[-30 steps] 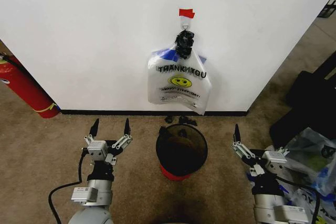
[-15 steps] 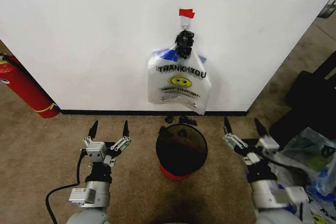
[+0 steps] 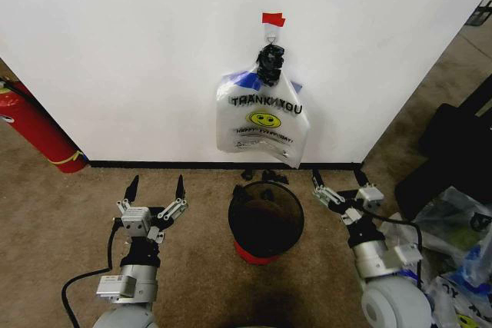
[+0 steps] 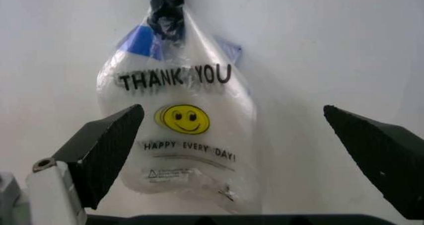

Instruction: Pick up the garbage bag from the wall and place it over the trash bin.

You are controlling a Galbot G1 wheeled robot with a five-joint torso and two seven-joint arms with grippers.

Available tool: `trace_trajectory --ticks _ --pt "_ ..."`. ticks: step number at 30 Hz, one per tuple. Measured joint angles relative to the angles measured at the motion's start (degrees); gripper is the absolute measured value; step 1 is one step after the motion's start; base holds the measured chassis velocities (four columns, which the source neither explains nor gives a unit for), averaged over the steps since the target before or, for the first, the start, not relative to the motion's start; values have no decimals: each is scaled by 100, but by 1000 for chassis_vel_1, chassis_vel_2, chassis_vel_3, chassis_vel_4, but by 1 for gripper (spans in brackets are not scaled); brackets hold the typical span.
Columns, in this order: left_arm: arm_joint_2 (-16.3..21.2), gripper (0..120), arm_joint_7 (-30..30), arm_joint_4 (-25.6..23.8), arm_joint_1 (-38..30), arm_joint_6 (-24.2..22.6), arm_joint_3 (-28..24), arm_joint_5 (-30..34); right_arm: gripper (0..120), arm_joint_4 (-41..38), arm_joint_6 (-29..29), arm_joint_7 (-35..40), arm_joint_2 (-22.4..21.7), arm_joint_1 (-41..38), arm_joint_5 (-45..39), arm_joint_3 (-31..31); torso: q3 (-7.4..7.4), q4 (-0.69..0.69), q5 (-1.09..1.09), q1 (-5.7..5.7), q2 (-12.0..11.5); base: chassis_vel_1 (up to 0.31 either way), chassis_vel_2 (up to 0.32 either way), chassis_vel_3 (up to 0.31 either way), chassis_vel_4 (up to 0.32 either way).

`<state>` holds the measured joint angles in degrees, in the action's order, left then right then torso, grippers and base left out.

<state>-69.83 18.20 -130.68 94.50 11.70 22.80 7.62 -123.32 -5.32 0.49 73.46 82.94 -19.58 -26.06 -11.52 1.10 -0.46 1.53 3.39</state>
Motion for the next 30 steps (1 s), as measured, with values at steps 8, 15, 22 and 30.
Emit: trace_trajectory --ticks 8,15,22,30 --pt "-45 100 1 55 20 -5 63 13 100 492 69 39 50 -618 -47 389 0 0 0 0 0 0 0 0 0" --pt "-79 100 1 144 -3 -9 65 14 100 865 210 59 18 -1480 -115 676 0 -1 0 0 0 0 0 0 0" --pt "-112 100 1 210 -23 -23 65 13 100 1311 319 55 -94 -2302 -527 1011 0 0 0 0 0 0 0 0 0" --pt "-133 100 1 228 17 -25 70 -1 100 2016 320 55 211 -3018 -889 1339 0 0 0 0 0 0 0 0 0"
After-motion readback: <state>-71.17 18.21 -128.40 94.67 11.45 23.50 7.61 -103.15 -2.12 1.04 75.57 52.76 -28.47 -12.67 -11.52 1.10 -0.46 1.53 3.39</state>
